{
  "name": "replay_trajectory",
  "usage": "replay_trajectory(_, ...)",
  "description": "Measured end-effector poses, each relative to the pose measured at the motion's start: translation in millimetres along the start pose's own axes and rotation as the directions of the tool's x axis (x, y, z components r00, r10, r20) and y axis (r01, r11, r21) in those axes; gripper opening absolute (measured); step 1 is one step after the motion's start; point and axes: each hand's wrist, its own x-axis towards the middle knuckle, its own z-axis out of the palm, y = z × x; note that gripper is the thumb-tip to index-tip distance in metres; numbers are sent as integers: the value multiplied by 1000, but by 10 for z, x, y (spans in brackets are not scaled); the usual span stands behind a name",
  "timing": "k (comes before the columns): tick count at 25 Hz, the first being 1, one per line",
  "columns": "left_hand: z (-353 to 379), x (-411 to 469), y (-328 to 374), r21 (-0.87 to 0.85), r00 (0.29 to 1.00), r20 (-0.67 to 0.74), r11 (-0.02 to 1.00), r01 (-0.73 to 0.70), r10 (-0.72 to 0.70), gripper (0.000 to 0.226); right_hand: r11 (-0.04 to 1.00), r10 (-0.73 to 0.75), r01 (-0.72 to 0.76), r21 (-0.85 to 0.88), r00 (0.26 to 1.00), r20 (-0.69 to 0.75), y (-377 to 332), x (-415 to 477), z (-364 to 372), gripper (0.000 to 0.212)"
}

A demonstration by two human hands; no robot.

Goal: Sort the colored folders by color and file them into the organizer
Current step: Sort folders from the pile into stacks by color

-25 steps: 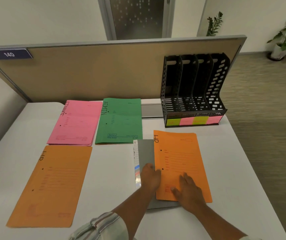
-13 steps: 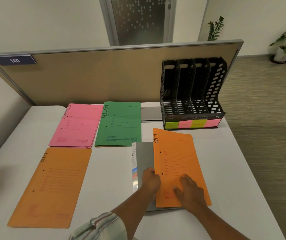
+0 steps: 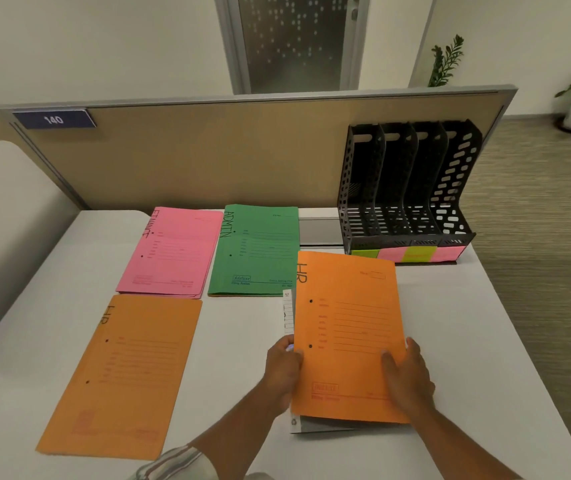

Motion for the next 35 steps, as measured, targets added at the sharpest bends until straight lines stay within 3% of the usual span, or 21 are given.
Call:
replay_trajectory(3,-309,76,86,27,999,-45,999,-17,18,39,976,-35,28,215,999,29,-230,-47,130,44)
replay_trajectory(6,-626,167,147,24,991,-115,997,-67,69,22,942,-56,36,333,997,52,-515,-164,330,14)
replay_trajectory(10,-1126,300,192,78,969,-215,991,-107,121,22,915,-80,33,402,992,102,-877,-341,668,20)
replay_trajectory(14,-1717,459,205,82,933,-340,992,-92,115,13,919,-112,35,392,978,177,-1201,-560,1094,14)
replay_trajectory(21,-2751,638,323,192,862,-482,979,-72,158,21,952,-121,14,305,934,337,-1696,-1123,1900,17)
replay_trajectory(31,-3911,641,130,404,730,-655,907,120,195,40,985,-156,93,145,841,517,-2205,-1615,2798,17)
replay_trajectory(35,-4182,681,46,473,723,-667,852,223,181,43,989,-145,116,87,821,552,-2314,-1733,3008,14)
